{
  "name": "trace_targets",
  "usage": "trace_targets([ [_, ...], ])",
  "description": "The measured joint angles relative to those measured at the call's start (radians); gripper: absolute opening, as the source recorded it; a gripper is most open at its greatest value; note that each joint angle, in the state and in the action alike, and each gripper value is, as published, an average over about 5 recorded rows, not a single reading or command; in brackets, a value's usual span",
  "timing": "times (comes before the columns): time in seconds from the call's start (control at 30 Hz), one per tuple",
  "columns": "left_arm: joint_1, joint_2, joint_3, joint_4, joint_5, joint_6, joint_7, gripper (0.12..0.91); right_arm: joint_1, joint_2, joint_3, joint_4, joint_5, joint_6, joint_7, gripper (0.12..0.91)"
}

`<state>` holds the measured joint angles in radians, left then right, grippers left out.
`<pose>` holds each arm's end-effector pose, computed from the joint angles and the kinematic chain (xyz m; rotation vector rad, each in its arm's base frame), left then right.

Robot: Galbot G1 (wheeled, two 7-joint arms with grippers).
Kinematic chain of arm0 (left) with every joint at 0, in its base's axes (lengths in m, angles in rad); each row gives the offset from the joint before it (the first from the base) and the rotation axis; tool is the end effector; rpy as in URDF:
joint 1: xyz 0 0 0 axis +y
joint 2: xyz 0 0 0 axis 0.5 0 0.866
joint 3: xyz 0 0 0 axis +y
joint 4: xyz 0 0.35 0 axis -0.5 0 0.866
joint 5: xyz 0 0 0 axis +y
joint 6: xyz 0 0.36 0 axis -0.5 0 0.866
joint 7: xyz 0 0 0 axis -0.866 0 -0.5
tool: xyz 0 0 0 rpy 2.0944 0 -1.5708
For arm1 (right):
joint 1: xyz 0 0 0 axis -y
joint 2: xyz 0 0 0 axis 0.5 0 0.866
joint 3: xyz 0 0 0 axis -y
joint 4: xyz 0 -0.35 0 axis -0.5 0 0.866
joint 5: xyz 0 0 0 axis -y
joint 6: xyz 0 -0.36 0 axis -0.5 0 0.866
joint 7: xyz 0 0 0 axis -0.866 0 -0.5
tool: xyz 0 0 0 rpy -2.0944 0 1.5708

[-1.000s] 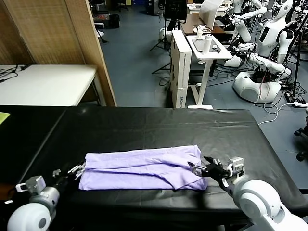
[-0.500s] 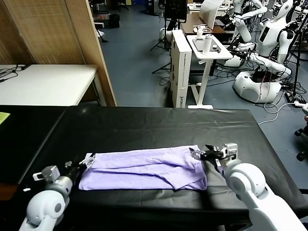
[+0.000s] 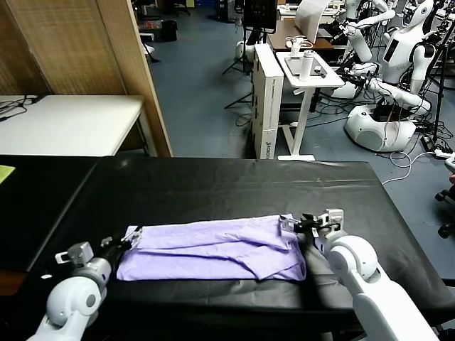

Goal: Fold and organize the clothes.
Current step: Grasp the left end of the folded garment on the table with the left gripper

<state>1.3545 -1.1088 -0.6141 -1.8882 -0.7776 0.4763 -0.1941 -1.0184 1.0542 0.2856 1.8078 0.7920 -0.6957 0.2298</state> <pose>0.2645 0.1336 -0.2927 0.0704 -2.6306 0.3275 0.3477 -0.0594 -0.2617 0.2630 -2.5026 -0.1225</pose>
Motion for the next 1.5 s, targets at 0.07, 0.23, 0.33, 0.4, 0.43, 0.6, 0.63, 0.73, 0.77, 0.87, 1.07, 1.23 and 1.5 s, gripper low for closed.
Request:
trace_targets([
  [0.07,0.000,0.000,0.001,0.002,0.000,0.001,0.001,0.202,-0.004,0.005,0.003,0.000,-0.006,0.011,0.009,0.214],
  [0.23,-0.010,0.004,0.004,0.013,0.003,0.002,0.008,0.156,-0.025,0.026,0.024,0.014,-0.007,0.019,0.053,0.143],
  [0.33,-0.027,0.010,0.012,0.026,0.003,0.003,0.009,0.154,-0.049,0.042,0.043,0.034,-0.006,0.018,0.061,0.142],
  [0.4,-0.039,0.014,0.018,0.034,0.003,0.003,0.010,0.154,-0.067,0.049,0.054,0.047,-0.006,0.019,0.058,0.142],
  [0.43,-0.045,0.016,0.020,0.037,0.002,0.003,0.010,0.154,-0.074,0.051,0.058,0.053,-0.006,0.020,0.054,0.142],
  [0.6,-0.055,0.025,0.028,0.037,0.000,0.005,0.015,0.186,-0.095,0.048,0.074,0.081,-0.005,0.029,0.022,0.301],
  [0.63,-0.053,0.028,0.028,0.033,-0.001,0.007,0.015,0.221,-0.099,0.044,0.077,0.089,-0.003,0.030,0.019,0.358],
  [0.73,-0.045,0.037,0.025,0.015,-0.007,0.013,0.013,0.384,-0.111,0.033,0.086,0.116,0.004,0.031,0.016,0.548],
  [0.77,-0.040,0.041,0.022,0.007,-0.010,0.016,0.012,0.460,-0.117,0.028,0.090,0.126,0.007,0.030,0.016,0.624],
  [0.87,-0.024,0.058,0.009,-0.017,-0.022,0.023,0.007,0.650,-0.135,0.014,0.103,0.159,0.017,0.030,0.016,0.796],
  [1.07,0.019,0.106,-0.027,-0.067,-0.103,0.063,-0.013,0.893,-0.182,-0.014,0.141,0.219,0.056,0.025,0.019,0.904],
  [1.23,0.051,0.154,-0.072,-0.086,-0.276,0.152,-0.022,0.906,-0.223,-0.037,0.183,0.266,0.087,0.019,0.019,0.907],
  [1.5,0.071,0.187,-0.122,-0.066,-0.433,0.228,0.027,0.907,-0.262,-0.044,0.220,0.298,0.093,0.017,0.017,0.907],
])
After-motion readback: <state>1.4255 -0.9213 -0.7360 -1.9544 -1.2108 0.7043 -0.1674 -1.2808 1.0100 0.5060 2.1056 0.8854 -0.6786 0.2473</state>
